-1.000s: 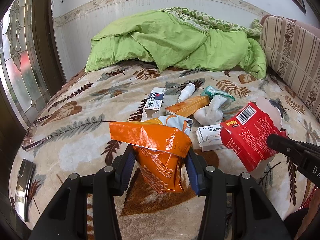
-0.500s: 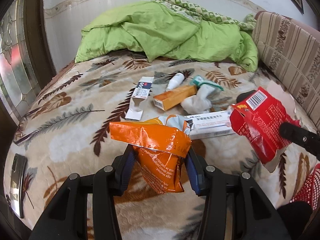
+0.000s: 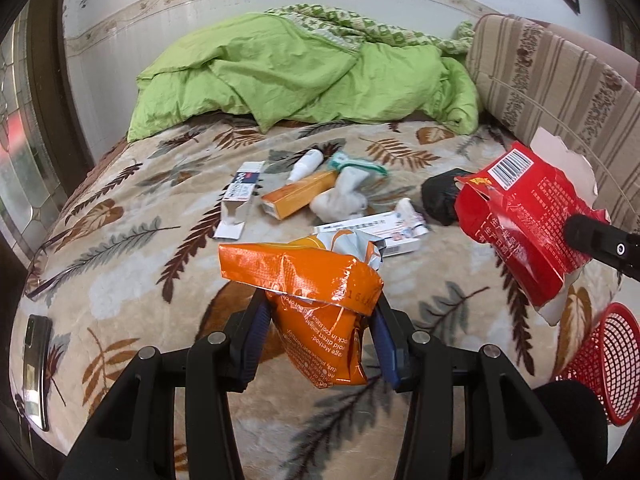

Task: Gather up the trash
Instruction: 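Lift the red pack with the right tool while the left tool holds the orange bag, then carry both items over the red basket and open both tools to drop them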

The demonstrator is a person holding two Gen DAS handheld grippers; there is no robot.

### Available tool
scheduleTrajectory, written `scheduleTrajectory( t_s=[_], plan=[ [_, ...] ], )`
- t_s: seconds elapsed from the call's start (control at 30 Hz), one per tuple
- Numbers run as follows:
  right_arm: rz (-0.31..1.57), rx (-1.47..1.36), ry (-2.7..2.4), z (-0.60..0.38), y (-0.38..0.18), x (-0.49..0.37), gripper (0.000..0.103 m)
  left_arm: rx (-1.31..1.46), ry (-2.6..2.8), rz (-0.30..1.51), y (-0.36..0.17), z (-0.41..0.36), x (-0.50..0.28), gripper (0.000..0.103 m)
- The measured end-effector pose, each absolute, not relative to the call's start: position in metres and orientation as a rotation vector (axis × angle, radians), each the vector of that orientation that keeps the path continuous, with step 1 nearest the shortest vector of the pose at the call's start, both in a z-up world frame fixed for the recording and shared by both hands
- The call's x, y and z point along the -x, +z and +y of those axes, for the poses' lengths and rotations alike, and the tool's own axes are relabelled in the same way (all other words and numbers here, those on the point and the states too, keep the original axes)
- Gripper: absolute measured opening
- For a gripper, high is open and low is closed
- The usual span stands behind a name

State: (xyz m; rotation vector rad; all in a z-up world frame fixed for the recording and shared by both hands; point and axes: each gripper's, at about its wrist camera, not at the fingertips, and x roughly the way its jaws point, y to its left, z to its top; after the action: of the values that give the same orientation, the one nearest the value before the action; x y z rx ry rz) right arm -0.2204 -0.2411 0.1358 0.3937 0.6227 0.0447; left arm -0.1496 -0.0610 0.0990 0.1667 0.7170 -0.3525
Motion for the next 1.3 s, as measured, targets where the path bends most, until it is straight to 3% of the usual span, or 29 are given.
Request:
scheduleTrajectory(
  t_s=[0.83, 1.3],
  plan=[
    [0.571, -0.458, -0.041, -0.288, 0.147, 0.273, 0.003, -0.228, -0.454, 0.689, 0.119, -0.1, 0.175, 0.046],
    [0.556, -0.546, -0.26, -0.363, 0.14, 0.35, 0.003, -0.27, -0.7, 0.694, 0.137, -0.171, 0.212, 0.046]
  ],
)
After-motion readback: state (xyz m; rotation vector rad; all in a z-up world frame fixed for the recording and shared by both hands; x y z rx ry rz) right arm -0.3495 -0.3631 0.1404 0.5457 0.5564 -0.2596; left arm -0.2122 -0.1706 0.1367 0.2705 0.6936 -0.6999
